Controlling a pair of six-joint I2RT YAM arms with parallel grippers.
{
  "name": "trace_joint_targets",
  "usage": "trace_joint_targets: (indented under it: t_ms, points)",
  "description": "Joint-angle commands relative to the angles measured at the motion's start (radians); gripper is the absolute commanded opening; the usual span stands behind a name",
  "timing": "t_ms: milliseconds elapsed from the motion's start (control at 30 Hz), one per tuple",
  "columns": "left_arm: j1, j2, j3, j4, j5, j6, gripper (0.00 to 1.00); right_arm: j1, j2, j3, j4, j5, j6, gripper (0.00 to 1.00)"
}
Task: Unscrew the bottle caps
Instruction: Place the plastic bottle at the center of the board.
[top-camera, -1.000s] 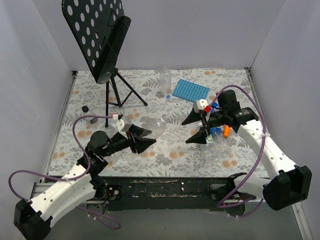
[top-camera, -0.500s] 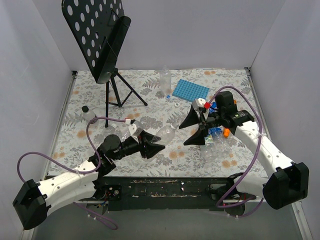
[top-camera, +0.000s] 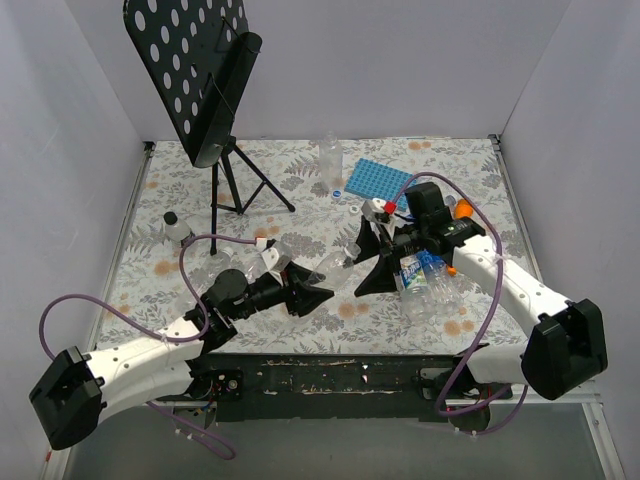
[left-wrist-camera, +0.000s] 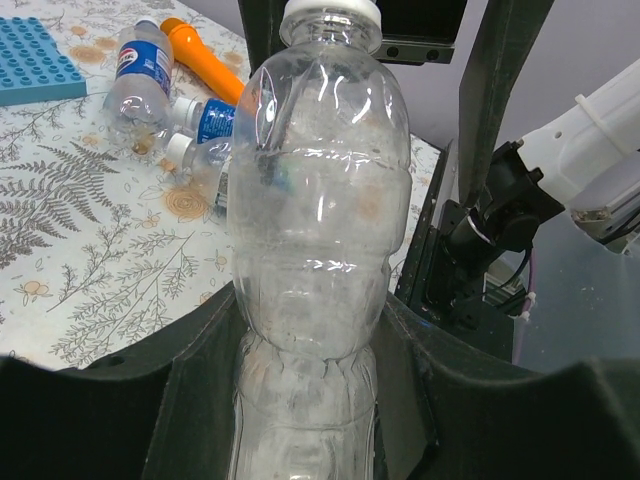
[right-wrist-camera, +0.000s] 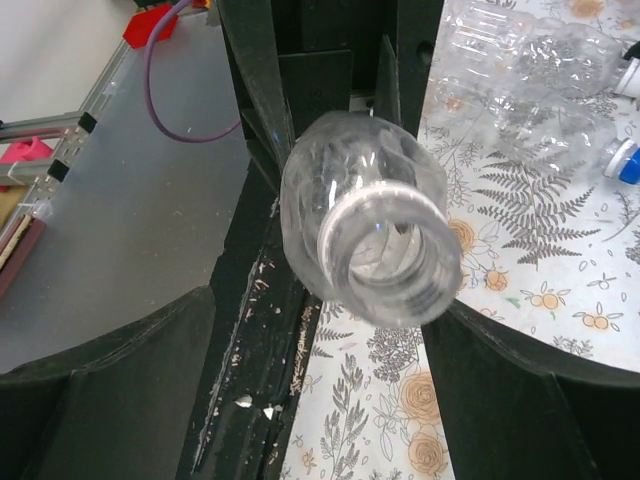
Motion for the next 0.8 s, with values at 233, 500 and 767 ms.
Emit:
trace_joint_targets:
  t_ms: [233,500,767]
  points:
    - [-0.02,0.052,-0.003,0.097,-0.035,-0.012,0.0,0.067,0.069,0.124,0.024,-0.042,0.062,0.89]
    - [-0.026,0.091,0.0,0.131,-0.078,-0.016,0.0,0.076,0.099,0.139,0.03,-0.039,0.084,0.72]
    - [-0.026,0.045,-0.009,0.091,-0.143,-0.021,0.19,0.078,0.109,0.147,0.0,-0.022,0.05,0.1]
